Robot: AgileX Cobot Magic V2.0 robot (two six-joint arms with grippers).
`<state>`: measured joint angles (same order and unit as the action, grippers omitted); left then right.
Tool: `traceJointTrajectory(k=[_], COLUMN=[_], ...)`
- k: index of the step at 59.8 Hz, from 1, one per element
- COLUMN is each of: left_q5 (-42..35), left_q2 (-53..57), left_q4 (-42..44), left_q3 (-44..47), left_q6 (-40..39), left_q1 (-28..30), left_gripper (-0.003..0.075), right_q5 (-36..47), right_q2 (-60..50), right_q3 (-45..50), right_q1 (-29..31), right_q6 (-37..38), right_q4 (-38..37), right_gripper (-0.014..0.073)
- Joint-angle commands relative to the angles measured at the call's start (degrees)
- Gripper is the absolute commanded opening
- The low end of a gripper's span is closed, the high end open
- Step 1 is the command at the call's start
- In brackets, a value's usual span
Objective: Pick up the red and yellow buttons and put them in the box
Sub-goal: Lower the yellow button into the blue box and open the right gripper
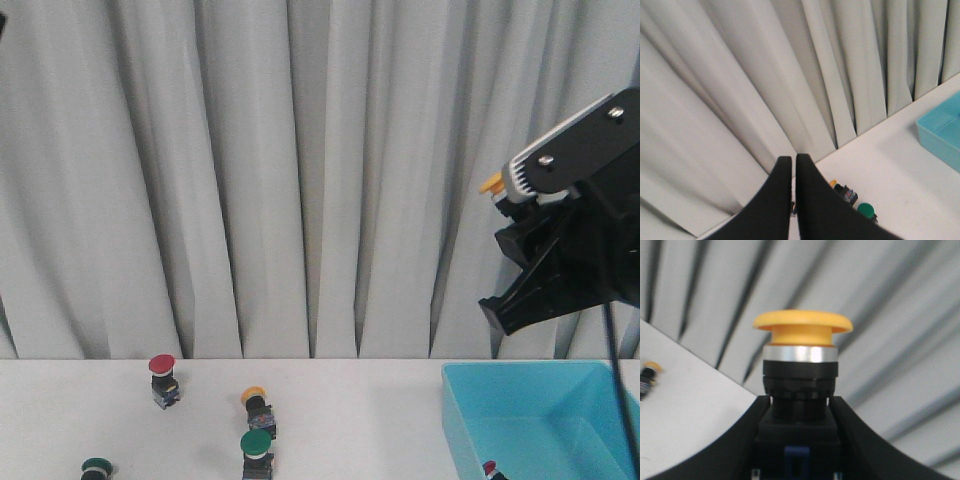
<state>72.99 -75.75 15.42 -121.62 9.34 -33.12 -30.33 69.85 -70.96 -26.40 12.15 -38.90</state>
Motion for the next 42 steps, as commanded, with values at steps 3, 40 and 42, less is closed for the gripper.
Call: traceJointTrajectory(k=[3,40,42], left_q5=[-3.5,-1.4,-1.4], left_q2=[4.2,11.4,11.4], left_q4=[0.9,1.1,1.1], left_q3=[4.4,25.8,26.1], left_q6=[-0.9,-1.0,-1.0], left_q1=[0.0,0.0,0.0], left_gripper=[-0.0007,-0.0006,-0.0006], right_q5=[0.8,-7.3,-7.4], right_q2=[3.6,31.0,31.8], right_q3=[-1.8,-1.8,-1.8], right_q1=[4.1,31.3,31.5], right_q6=[14.5,-20.8,-21.3], right_q4=[-9.1,46.5,46.4], right_gripper=[0.0100,0.0100,0.0100])
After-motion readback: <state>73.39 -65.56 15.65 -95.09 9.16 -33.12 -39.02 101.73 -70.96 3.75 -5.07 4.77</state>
